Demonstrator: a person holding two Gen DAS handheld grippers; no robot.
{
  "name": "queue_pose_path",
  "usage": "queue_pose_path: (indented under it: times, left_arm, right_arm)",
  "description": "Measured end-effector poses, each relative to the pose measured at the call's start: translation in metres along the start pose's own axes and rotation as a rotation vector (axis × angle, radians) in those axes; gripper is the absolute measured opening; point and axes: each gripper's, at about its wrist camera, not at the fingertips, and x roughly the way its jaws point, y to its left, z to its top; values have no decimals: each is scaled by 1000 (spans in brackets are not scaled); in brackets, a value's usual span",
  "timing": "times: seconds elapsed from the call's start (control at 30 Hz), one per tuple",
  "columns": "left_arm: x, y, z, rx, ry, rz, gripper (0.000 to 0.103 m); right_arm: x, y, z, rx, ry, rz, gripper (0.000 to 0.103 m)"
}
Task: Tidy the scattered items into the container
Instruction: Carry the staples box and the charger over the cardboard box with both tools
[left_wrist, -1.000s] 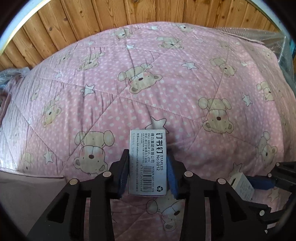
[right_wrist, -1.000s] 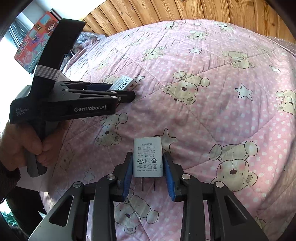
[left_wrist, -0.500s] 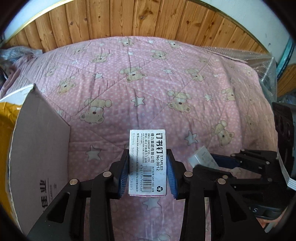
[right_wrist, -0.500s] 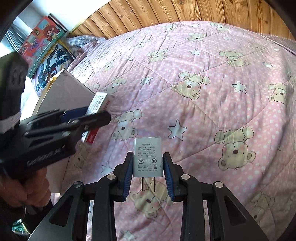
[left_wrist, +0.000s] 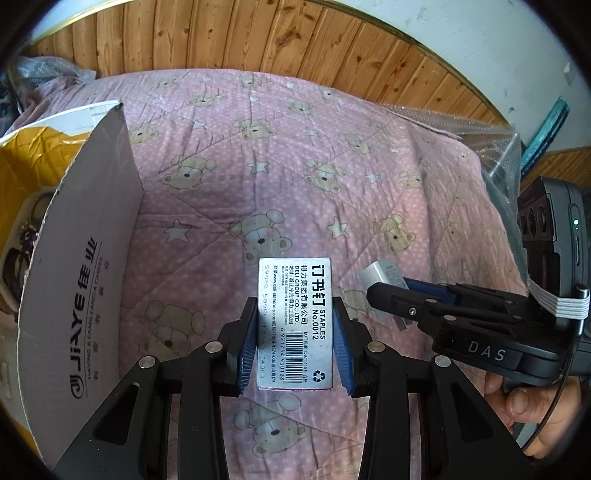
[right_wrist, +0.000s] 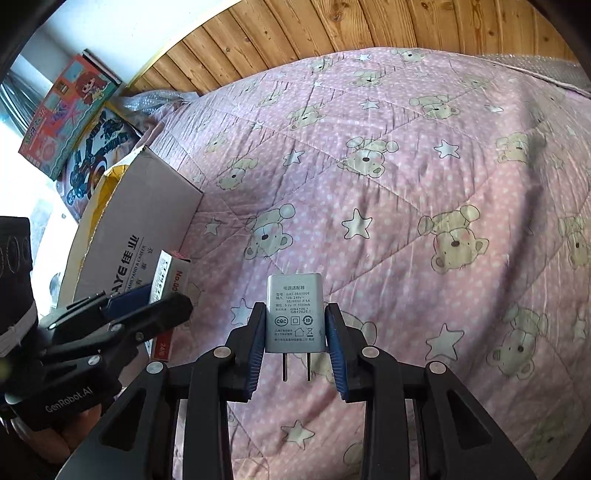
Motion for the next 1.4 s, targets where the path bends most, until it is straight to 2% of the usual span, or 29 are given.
queue_pose_path:
  times: [0.2, 0.37, 0.9, 1.17, 1.4]
  left_arm:
    - [-11, -5, -20, 7, -3, -9, 38]
    - [-30, -12, -33, 40, -40, -1, 38]
    - [-85, -3, -61, 12, -106, -94, 38]
    - [-109, 5, -65, -29, -133, -169, 38]
    - [-136, 21, -63, -61, -188, -195, 38]
  right_arm:
    - [-11, 5, -20, 53, -27, 5, 33]
    - [-16, 14, -37, 65, -49, -6, 33]
    - [-46, 67, -89, 38, -139, 16, 33]
    - [-57, 85, -101, 41, -162, 41, 33]
    - [-74, 109, -104, 4, -194, 54, 33]
